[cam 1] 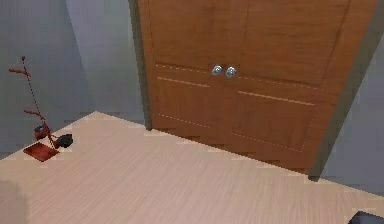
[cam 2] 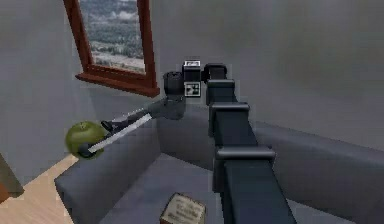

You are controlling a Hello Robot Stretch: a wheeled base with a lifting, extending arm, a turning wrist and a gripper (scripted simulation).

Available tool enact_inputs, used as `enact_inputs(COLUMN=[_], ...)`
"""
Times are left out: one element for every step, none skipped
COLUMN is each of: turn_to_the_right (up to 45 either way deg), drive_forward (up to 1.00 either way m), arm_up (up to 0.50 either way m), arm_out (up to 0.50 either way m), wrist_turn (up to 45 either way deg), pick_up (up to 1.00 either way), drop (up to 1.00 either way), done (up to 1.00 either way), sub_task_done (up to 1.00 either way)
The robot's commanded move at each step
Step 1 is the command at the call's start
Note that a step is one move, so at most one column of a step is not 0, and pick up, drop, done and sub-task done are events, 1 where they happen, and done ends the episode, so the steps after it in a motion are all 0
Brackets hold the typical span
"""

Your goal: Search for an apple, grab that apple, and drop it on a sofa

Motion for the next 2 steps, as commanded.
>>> enact_inputs(turn_to_the_right=[0.0, 0.0], drive_forward=[0.00, 0.00], arm_up=[0.00, 0.00], arm_out=[0.00, 0.00], wrist_turn=[45.0, 45.0], pick_up=[0.00, 0.00], drop=[0.00, 0.00], done=[0.00, 0.00], sub_task_done=[0.00, 0.00])
